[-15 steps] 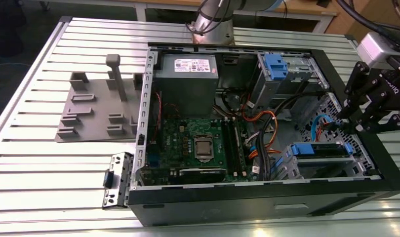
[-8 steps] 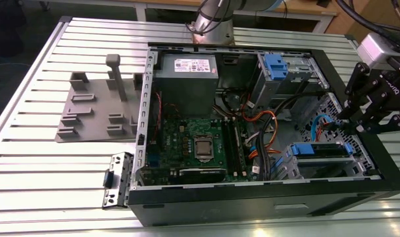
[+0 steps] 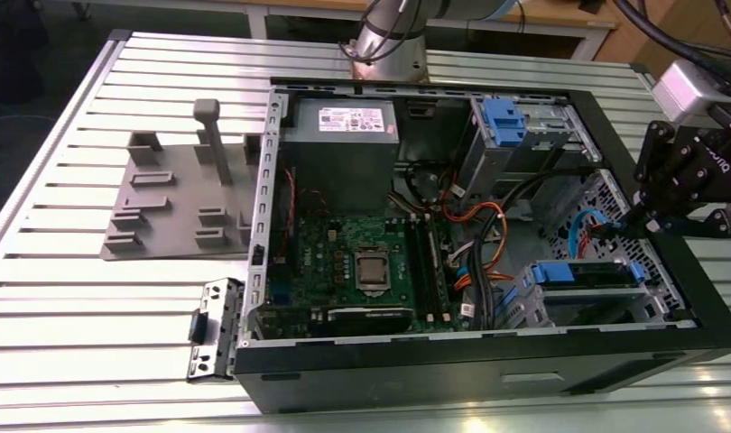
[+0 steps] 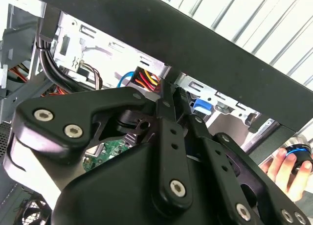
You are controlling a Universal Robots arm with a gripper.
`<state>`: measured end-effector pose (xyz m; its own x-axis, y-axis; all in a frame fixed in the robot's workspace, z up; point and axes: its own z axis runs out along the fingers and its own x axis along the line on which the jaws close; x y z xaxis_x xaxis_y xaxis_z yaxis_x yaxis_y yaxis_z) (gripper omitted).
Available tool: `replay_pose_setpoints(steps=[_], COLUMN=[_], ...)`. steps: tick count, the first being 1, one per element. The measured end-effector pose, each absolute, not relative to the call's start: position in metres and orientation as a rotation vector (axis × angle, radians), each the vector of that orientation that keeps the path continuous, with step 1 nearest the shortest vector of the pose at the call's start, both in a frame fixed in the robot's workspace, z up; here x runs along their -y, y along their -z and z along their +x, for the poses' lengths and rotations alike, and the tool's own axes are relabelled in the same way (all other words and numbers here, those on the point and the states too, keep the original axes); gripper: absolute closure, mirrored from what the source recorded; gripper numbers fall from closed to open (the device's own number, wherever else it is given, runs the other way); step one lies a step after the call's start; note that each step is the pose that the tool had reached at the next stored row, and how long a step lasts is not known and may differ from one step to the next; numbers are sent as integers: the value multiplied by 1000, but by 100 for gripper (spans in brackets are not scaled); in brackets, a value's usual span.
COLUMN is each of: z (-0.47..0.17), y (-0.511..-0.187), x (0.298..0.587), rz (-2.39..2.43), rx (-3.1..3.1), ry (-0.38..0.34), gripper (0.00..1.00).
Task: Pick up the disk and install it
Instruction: 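Insert the first disk wire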
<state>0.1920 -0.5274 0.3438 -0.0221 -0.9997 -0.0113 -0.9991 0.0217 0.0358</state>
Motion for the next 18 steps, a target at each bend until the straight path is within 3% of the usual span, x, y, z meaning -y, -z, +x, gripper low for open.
replay_pose_setpoints(steps=[18], z=[180], y=[-341], x=[550], rz=[2189], rx=[2235], ry=[56], gripper=[81])
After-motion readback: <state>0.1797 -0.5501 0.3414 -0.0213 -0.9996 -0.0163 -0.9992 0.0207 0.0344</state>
